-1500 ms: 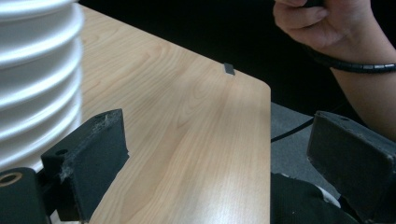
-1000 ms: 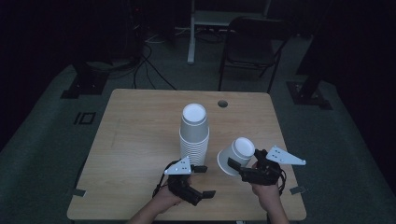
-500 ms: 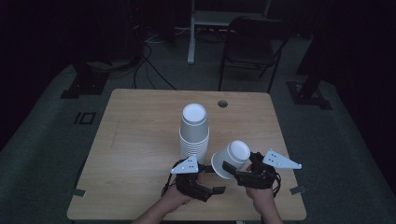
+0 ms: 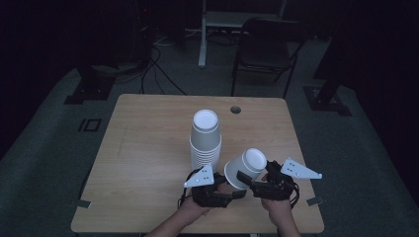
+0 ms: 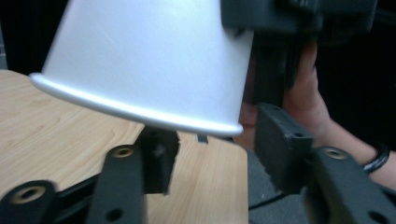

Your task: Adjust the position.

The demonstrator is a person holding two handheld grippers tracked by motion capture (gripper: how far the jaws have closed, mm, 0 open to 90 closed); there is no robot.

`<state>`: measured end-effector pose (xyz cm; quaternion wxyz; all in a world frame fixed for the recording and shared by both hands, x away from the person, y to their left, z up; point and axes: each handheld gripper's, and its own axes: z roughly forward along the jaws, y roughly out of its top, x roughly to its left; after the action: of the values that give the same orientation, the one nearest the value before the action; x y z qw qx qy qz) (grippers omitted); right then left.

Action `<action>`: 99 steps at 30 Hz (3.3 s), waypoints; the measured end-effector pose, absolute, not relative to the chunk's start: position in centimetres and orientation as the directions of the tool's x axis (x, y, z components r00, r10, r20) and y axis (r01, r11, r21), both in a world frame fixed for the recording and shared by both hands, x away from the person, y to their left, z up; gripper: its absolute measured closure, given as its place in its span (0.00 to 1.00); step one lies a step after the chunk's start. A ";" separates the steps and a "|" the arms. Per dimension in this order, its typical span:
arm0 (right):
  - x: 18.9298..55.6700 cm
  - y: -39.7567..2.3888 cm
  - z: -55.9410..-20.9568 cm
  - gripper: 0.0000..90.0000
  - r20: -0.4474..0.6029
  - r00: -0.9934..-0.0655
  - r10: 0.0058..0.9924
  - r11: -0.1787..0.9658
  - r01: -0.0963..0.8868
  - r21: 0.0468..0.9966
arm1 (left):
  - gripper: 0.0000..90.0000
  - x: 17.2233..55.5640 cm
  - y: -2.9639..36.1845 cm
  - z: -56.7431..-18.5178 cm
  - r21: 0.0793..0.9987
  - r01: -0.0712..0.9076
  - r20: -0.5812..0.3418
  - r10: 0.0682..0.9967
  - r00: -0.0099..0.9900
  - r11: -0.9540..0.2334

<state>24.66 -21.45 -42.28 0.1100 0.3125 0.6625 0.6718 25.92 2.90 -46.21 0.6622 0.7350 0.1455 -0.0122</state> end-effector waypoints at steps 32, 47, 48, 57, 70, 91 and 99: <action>24.8 -21.3 -41.8 0.17 0.253 -0.841 0.478 -0.042 0.266 0.963 | 0.93 26.2 4.0 -46.0 0.972 0.203 -0.196 0.067 0.978 -0.117; 24.9 -22.8 -41.0 0.13 0.254 -0.841 0.478 -0.060 0.257 0.964 | 0.93 25.8 5.0 -45.5 0.934 0.041 0.004 0.126 0.992 -0.355; 25.0 -22.8 -41.0 0.14 0.254 -0.842 0.476 -0.056 0.259 0.964 | 0.93 25.8 5.1 -45.6 0.927 0.030 0.012 0.111 0.994 -0.374; 25.2 -22.5 -40.8 0.14 0.222 -0.848 0.482 0.033 0.271 0.962 | 0.93 25.7 6.0 -46.0 0.854 -0.035 0.110 0.113 0.987 -0.520; 25.9 -19.9 -39.6 0.15 0.102 -0.904 0.416 0.368 0.269 0.890 | 0.93 25.4 6.1 -46.8 0.721 -0.114 0.220 0.071 0.973 -0.683; 26.9 -14.8 -38.6 0.18 -0.051 -0.944 0.325 0.763 0.230 0.605 | 0.93 25.6 5.8 -46.8 0.645 -0.148 0.256 0.029 0.966 -0.749; 27.3 -13.0 -39.3 0.19 -0.077 -0.955 0.287 0.860 0.221 0.461 | 0.93 25.6 5.6 -46.7 0.651 -0.149 0.252 0.027 0.967 -0.744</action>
<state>27.29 -13.03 -39.26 0.0716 0.1320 0.9616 0.2298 25.55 5.63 -46.75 0.3560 0.9258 -0.0329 0.1232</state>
